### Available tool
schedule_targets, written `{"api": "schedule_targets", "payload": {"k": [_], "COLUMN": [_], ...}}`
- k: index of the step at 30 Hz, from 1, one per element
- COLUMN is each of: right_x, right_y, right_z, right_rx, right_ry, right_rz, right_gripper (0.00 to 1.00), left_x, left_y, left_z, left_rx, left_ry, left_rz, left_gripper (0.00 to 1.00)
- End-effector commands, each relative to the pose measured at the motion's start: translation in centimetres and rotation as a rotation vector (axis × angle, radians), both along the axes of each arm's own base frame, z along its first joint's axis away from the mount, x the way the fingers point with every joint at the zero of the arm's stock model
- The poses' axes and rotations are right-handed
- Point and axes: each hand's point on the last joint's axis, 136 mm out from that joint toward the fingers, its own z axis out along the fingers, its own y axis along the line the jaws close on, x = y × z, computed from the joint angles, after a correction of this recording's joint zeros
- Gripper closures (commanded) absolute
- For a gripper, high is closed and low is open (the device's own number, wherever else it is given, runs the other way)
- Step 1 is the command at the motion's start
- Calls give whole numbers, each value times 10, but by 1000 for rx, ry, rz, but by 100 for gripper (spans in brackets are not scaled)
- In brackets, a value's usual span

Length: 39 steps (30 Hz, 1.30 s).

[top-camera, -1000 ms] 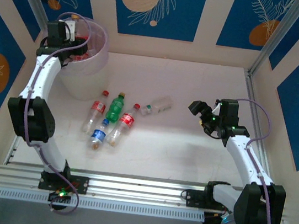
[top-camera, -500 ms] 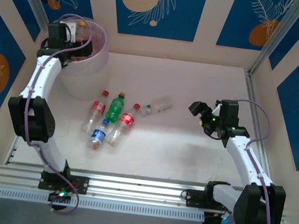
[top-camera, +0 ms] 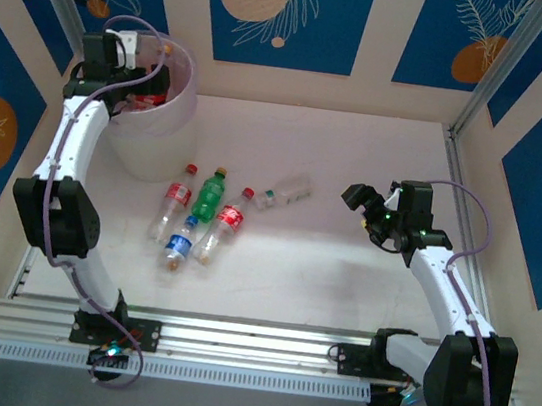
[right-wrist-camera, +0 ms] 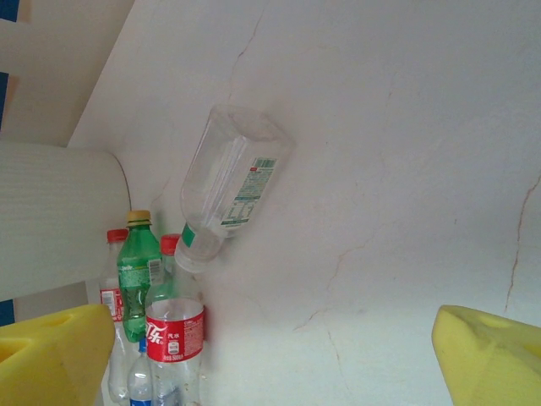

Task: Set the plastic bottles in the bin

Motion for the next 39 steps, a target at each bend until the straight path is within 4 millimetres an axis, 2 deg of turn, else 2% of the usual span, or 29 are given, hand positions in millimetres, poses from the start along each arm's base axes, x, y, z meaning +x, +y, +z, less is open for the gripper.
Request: {"api": "schedule_targets", "payload": {"k": [1,4,13,18,25,29,32,35,39], "right_x": [-3,-3,-1,-1,1,1,1,4,14], "right_y": [3,3,8,5,6,7,7,6,9], "right_z": [5,4,6,6,16,18,17,13,13], "right_rx": [16,16,24,11,-29,-44,-42,-43,-34], "right_ry": [-4,-5,-14,-11,-47,-49,-46,-30,-8], "right_rz": [18,19,36,24,43,53,52,43,47], "right_gripper": [3,3,3,2,1,1,1,2,2], "left_x": [-10,-17,-44,-71,-113,-138,-159,-181,-211], "left_y": [-2,-6,-23,-54,-103,-127,-147,-165,-185], "left_z": [37,56,95,114,117,109,93,67,16], "left_rx": [11,11,-7,70,205,241,247,237,188], "left_ry": [-57,-81,-101,-115,-76,-34,14,88,229], "left_rz": [-32,-52,-112,-200,-320,-362,-397,-437,-469], "left_gripper": [0,0,1,0,0,1,2,4,6]}}
